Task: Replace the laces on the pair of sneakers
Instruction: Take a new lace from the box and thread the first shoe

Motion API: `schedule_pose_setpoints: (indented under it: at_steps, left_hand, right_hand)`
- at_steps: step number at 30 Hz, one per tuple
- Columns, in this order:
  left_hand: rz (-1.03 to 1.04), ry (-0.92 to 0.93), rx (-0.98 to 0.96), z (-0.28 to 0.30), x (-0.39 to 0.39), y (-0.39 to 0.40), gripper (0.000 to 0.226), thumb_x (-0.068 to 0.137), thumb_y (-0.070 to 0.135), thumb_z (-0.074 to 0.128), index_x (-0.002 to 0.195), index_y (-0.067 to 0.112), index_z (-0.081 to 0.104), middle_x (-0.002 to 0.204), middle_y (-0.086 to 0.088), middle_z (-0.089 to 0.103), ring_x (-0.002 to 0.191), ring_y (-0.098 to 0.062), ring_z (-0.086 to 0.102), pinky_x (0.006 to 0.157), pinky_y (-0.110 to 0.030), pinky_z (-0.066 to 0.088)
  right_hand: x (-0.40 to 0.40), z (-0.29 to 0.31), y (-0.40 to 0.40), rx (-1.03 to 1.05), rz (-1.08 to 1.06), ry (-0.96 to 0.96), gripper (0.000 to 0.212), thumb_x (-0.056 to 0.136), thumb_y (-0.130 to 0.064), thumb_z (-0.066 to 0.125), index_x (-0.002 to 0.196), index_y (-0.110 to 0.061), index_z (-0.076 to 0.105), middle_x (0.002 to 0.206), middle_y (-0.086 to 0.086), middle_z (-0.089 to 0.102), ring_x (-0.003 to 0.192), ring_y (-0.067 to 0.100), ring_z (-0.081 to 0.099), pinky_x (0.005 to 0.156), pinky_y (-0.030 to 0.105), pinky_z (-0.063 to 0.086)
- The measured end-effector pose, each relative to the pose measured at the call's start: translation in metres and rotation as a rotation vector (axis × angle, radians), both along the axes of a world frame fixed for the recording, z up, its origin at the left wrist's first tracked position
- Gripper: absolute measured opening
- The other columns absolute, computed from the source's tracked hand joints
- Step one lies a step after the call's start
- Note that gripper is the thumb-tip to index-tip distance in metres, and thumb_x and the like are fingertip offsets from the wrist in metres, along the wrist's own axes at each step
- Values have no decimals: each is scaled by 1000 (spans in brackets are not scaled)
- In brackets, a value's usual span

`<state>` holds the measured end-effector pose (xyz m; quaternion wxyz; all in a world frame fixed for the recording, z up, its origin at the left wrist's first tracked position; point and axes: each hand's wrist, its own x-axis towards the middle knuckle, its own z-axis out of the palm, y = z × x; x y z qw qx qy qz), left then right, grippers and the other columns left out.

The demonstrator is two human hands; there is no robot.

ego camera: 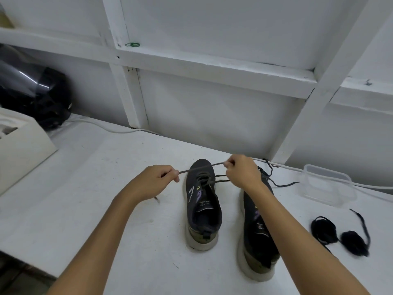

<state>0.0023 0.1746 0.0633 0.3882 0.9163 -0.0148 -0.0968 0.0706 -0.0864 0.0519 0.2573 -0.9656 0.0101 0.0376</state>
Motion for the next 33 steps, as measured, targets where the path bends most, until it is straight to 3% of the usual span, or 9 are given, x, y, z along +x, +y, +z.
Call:
schedule_pose_setpoints:
  at_steps: [3, 5, 9, 16, 19, 22, 25, 30, 33]
  left_hand:
    - [11, 19, 6, -5, 0, 2, 33, 103, 43, 47, 82, 33, 70, 73, -2, 53, 68, -16, 48, 67, -31, 40]
    - [-12, 4, 5, -1, 3, -10, 33, 103, 42, 47, 83, 32, 71, 68, 3, 51, 62, -10, 44, 63, -29, 37]
    - [-66, -55, -8, 11, 10, -33, 32, 103, 37, 48, 82, 27, 69, 63, 9, 51, 55, -4, 42, 59, -26, 35]
    - [-16, 22, -23, -1, 3, 0, 30, 103, 40, 47, 88, 36, 72, 70, 5, 53, 62, -10, 45, 62, -27, 37]
    - [-39, 75, -44, -8, 3, 3, 27, 105, 32, 47, 96, 35, 72, 72, 12, 62, 60, -3, 51, 64, -23, 41]
    - [-61, 162, -114, -11, 2, -4, 27, 105, 17, 47, 103, 31, 69, 89, 10, 75, 76, -3, 68, 70, -20, 46]
    - [58, 148, -295, -18, 0, -15, 22, 104, 12, 48, 103, 20, 68, 95, 4, 77, 88, -7, 74, 78, -27, 53]
    - [260, 101, -522, -38, -9, -37, 14, 99, 24, 61, 105, 24, 74, 98, 14, 75, 85, 6, 66, 70, -17, 49]
    - [404, 52, -620, -48, -12, -48, 12, 95, 21, 68, 102, 26, 76, 91, 7, 73, 77, -2, 63, 61, -17, 46]
  right_hand:
    - [-8, 0, 0, 0, 146, -53, 29, 99, -29, 61, 127, -25, 66, 125, -4, 58, 107, 21, 60, 82, 31, 42]
    - [-17, 10, 17, 68, 348, -108, 43, 96, -34, 65, 139, -29, 58, 137, -10, 52, 96, 11, 55, 89, 31, 44]
    - [-26, 25, 45, 31, 559, -149, 20, 96, -31, 63, 114, -30, 73, 110, -10, 68, 98, 12, 60, 83, 33, 48]
    - [-6, 13, 6, -86, 96, -150, 18, 102, -24, 55, 104, -18, 71, 97, 4, 72, 93, 30, 63, 68, 31, 37]
    - [-4, 5, 2, -76, 56, -120, 18, 102, -23, 54, 103, -15, 70, 95, 3, 71, 92, 29, 63, 68, 31, 38]
    - [-8, 2, 7, -25, 35, -161, 19, 101, -28, 57, 111, -17, 70, 102, 1, 70, 99, 28, 63, 71, 30, 38]
    - [-18, 4, 10, 53, 107, -225, 36, 95, -36, 64, 130, -25, 60, 118, -7, 59, 101, 15, 57, 78, 30, 39]
    - [-39, 11, 9, 31, 400, -105, 5, 83, -26, 65, 84, -30, 69, 88, -15, 59, 82, 6, 55, 74, 30, 47]
    - [-43, 12, 9, -42, 487, 24, 10, 78, -28, 64, 82, -29, 73, 89, -13, 60, 86, 11, 59, 77, 33, 52]
